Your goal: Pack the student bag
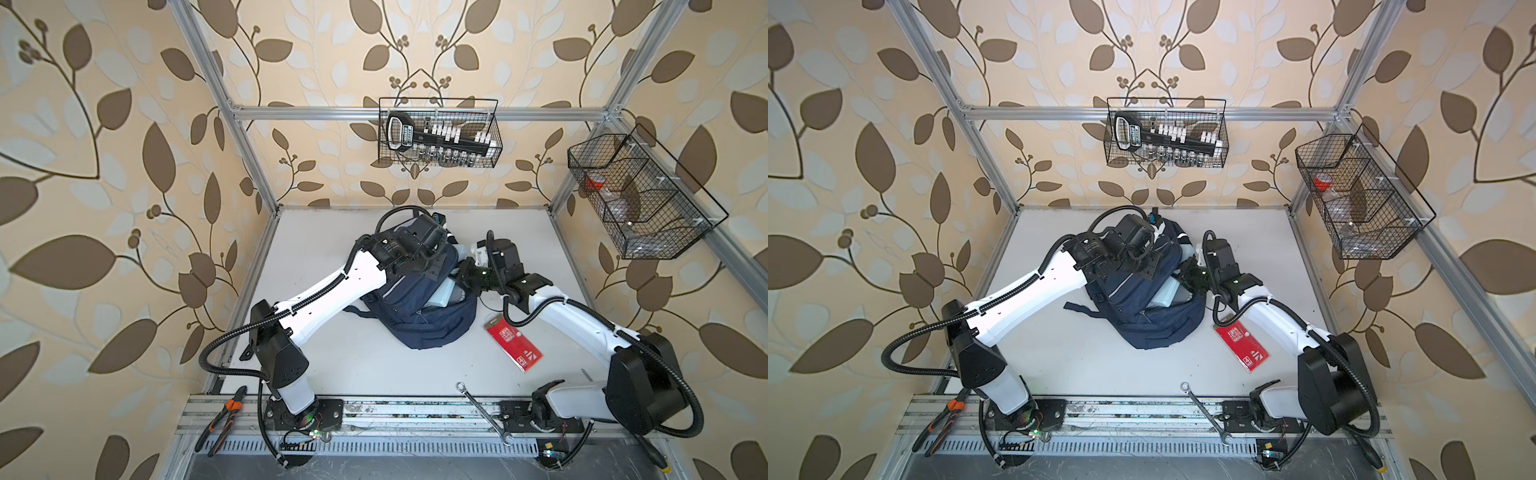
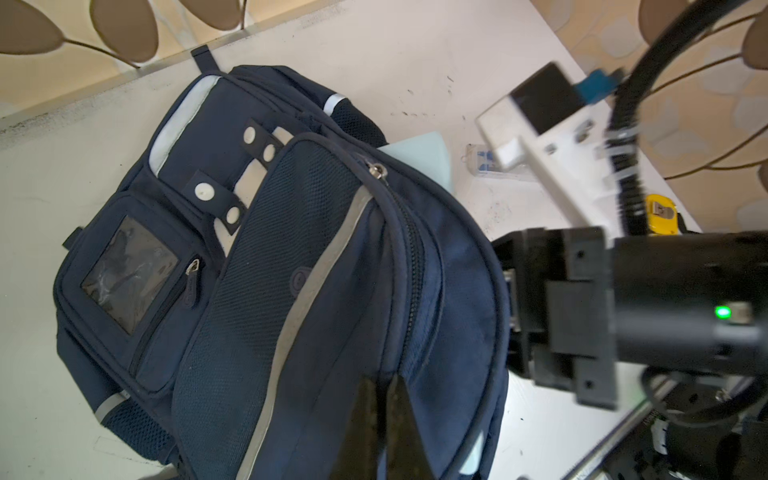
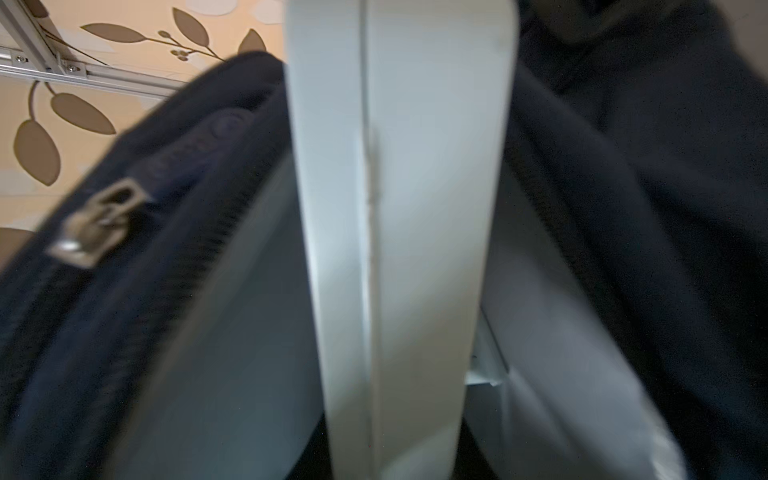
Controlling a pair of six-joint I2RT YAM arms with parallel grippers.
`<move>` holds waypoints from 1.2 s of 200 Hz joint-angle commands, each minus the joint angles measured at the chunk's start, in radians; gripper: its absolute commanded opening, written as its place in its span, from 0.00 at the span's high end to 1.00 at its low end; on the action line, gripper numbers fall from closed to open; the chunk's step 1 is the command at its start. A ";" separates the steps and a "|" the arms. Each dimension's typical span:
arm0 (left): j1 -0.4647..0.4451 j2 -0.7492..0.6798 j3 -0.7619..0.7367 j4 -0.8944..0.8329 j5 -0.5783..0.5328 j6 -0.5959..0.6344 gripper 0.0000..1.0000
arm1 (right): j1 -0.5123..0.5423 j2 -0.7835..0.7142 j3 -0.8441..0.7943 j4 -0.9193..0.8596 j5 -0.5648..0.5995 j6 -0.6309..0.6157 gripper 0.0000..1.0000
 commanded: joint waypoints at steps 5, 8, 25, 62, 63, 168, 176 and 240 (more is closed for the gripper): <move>-0.001 -0.112 0.054 0.125 0.086 -0.045 1.00 | 0.043 0.097 0.020 0.243 -0.044 0.100 0.80; 0.001 -0.111 0.053 0.125 0.088 -0.045 1.00 | 0.046 0.110 0.025 0.248 -0.050 0.103 0.79; 0.024 -0.115 0.034 0.134 0.103 -0.056 1.00 | 0.061 0.154 0.060 0.180 -0.044 0.070 0.58; 0.088 -0.131 -0.044 0.168 0.158 -0.098 1.00 | 0.044 0.023 0.020 0.019 0.084 -0.039 0.22; 0.089 -0.132 -0.046 0.168 0.158 -0.098 1.00 | 0.043 0.018 0.020 0.015 0.085 -0.043 0.20; 0.098 -0.072 -0.162 0.233 0.197 -0.151 1.00 | -0.056 -0.446 -0.123 -0.489 0.218 -0.291 0.28; 0.101 -0.072 -0.168 0.234 0.198 -0.161 1.00 | -0.027 -0.472 -0.132 -0.498 0.239 -0.281 0.29; 0.109 -0.194 -0.289 0.201 0.188 -0.208 0.47 | 0.419 -0.501 -0.132 -0.520 0.634 -0.166 0.40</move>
